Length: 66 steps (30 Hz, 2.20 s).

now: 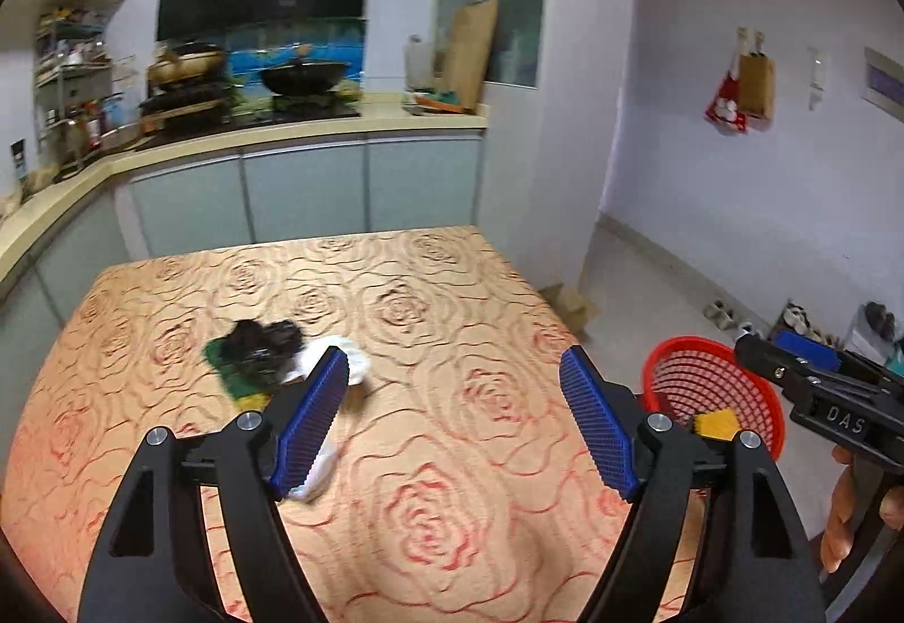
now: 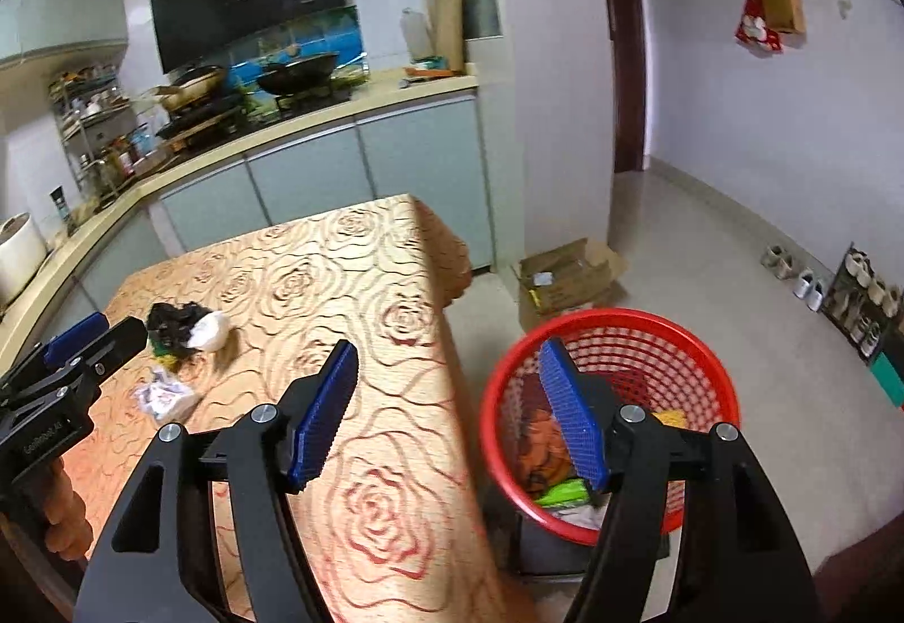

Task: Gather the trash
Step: 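Move both open tools back over the trash on the table, then close left tool on the printed snack bag and lift it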

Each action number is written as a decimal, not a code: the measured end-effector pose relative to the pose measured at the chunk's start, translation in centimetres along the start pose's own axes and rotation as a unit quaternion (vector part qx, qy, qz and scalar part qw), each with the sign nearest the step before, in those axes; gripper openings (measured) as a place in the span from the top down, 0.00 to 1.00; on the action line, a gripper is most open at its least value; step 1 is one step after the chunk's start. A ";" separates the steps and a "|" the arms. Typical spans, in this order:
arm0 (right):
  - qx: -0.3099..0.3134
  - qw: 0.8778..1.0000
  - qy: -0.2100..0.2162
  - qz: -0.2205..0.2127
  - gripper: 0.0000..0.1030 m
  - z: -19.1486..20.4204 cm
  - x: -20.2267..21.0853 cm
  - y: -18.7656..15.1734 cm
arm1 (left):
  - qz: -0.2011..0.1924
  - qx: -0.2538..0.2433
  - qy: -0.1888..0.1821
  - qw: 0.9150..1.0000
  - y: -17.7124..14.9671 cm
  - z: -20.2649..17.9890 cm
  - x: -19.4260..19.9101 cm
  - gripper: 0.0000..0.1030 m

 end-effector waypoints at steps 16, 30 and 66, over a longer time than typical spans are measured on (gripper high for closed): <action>0.026 0.997 0.070 -0.001 0.34 5.4 0.5 -0.2 | -0.002 0.070 0.137 0.988 -3.6 10.7 6.5 0.27; 0.031 0.996 0.088 0.005 0.34 6.6 0.3 -0.3 | 0.047 0.073 0.096 0.992 -4.9 10.7 2.8 0.27; 0.062 0.990 0.115 0.049 0.34 11.3 -4.2 -0.7 | 0.126 0.088 0.136 0.979 -6.9 14.3 -3.9 0.35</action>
Point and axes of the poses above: each gripper's, at about its wrist camera, not at the fingertips, and x roughly against the way its jaws point, z to its left, y to its top, the point moved 4 cm from there along -x, roughly the way its jaws point, and after that the axes turned 13 degrees about -y, right-handed, at the moved point
